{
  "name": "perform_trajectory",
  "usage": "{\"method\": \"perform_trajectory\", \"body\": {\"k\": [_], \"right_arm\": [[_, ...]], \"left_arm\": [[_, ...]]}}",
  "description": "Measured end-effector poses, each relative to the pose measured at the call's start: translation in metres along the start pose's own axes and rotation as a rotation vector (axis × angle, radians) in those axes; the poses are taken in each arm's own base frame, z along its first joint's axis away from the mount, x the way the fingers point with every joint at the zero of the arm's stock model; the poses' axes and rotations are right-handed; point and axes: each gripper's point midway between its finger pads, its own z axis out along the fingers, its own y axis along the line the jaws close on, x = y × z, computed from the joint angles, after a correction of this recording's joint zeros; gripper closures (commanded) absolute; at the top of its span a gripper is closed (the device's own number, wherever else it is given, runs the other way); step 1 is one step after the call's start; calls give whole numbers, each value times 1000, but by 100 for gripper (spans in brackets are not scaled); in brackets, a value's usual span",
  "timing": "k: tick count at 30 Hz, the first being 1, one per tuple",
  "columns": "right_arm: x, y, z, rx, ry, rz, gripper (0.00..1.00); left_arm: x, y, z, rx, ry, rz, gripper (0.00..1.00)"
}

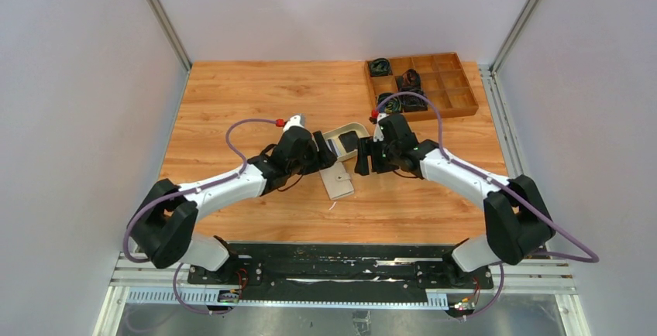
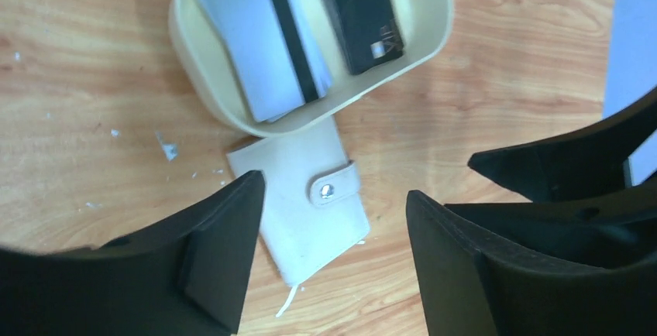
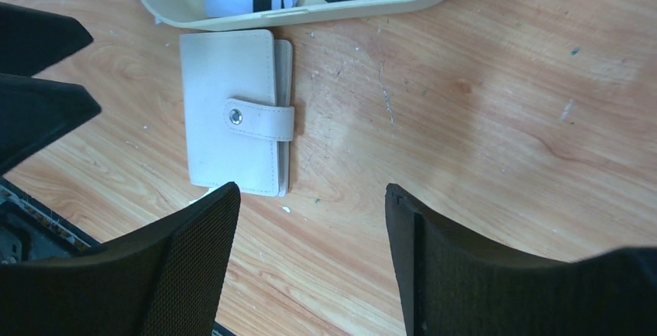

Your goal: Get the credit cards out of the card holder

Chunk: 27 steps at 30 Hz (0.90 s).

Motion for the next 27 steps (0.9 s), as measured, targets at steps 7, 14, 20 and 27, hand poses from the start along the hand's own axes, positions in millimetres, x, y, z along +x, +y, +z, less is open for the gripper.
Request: {"method": "perform_trajectory", "body": {"k": [7,14,20,27], "right_arm": [[-22,0,-24,6,-95,-37,27],[-34,-15,-44,92,-164,-19,24],[-43,-38,-64,231,-235,18,16],[-58,-67,-98,414,-358,69,16]], "left_arm": [[-27,-8,-33,16,-58,159,0],[-80,22,-74,-51,-206,243,0],[-106,59,-98,-112,-304,254,0],[-133,91,-126,-177,-424,253,0]]}}
